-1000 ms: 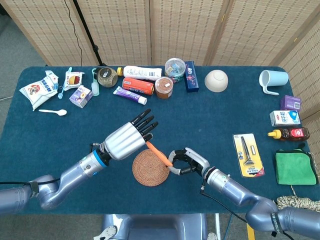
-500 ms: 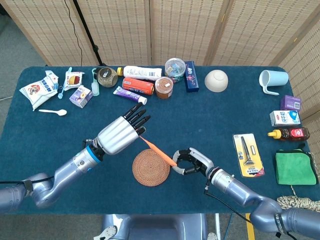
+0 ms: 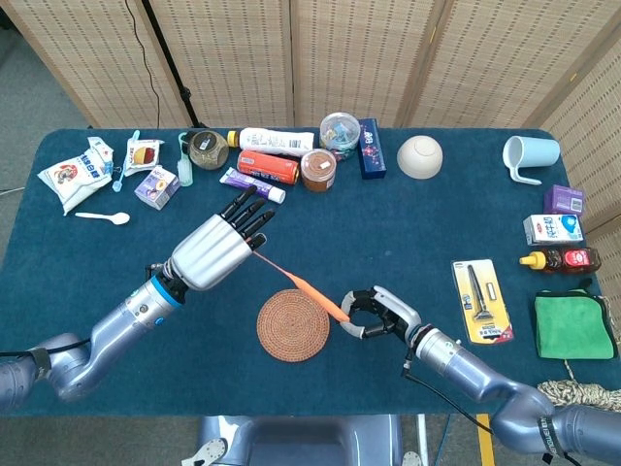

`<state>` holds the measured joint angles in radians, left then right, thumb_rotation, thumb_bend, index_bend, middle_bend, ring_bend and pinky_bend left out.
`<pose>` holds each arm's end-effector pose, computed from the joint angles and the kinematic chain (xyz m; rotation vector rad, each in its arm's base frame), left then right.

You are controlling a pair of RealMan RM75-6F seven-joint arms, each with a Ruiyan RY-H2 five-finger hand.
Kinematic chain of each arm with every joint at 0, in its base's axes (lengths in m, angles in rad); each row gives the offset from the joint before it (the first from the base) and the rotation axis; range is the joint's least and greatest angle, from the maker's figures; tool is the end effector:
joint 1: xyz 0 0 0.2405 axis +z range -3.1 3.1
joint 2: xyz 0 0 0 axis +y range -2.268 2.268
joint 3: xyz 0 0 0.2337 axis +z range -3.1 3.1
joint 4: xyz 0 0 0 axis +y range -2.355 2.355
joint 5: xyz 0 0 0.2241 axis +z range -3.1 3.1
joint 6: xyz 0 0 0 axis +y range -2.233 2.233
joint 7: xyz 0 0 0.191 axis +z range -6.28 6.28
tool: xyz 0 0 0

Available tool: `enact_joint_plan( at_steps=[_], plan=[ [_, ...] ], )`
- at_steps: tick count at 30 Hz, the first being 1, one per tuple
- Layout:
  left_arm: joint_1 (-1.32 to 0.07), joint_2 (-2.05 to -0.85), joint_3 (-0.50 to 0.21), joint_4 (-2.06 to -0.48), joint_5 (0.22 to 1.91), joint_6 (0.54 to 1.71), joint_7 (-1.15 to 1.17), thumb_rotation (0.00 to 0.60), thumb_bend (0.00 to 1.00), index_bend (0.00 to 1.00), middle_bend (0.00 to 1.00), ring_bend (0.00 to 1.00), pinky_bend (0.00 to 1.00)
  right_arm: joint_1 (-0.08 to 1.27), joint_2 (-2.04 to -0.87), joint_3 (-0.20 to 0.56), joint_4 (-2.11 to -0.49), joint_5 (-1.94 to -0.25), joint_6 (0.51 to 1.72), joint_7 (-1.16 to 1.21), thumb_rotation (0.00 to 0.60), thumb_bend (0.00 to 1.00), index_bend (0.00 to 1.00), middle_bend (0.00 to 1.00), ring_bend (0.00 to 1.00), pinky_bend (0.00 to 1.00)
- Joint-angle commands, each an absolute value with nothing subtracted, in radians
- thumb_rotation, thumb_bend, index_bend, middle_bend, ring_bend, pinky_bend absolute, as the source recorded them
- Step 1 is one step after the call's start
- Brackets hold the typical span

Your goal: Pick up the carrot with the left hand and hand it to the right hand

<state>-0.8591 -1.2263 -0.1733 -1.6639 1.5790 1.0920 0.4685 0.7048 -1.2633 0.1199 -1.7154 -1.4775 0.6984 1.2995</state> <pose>-0.0190 0.3597 0.0487 -2.0330 -0.0334 -1.0932 -0.1129 -0.3132 -0.0359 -1.3313 2.5356 -1.2781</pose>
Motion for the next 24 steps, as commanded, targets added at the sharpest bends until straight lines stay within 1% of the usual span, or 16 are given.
enact_joint_plan(
  at_steps=[1,24],
  plan=[
    [-0.853,-1.22,-0.174,-1.659,1.575,1.097,0.461,0.6,0.46,0.73,0.22,0.14,0.05,0.704,-1.26,0.116,-1.713,-1.479,0.703,1.306,0.6,0.6,0.76,0.51,0.48,0.14],
    [-0.797,-1.156,-0.166,-1.598,1.557,1.135,0.412,0.6,0.46,0.73,0.22,0.14,0.05,0.705,-1.246,0.078,-1.683,-1.532,0.752,1.395,0.6,0.61,0.76,0.51,0.48,0.14]
  ],
)
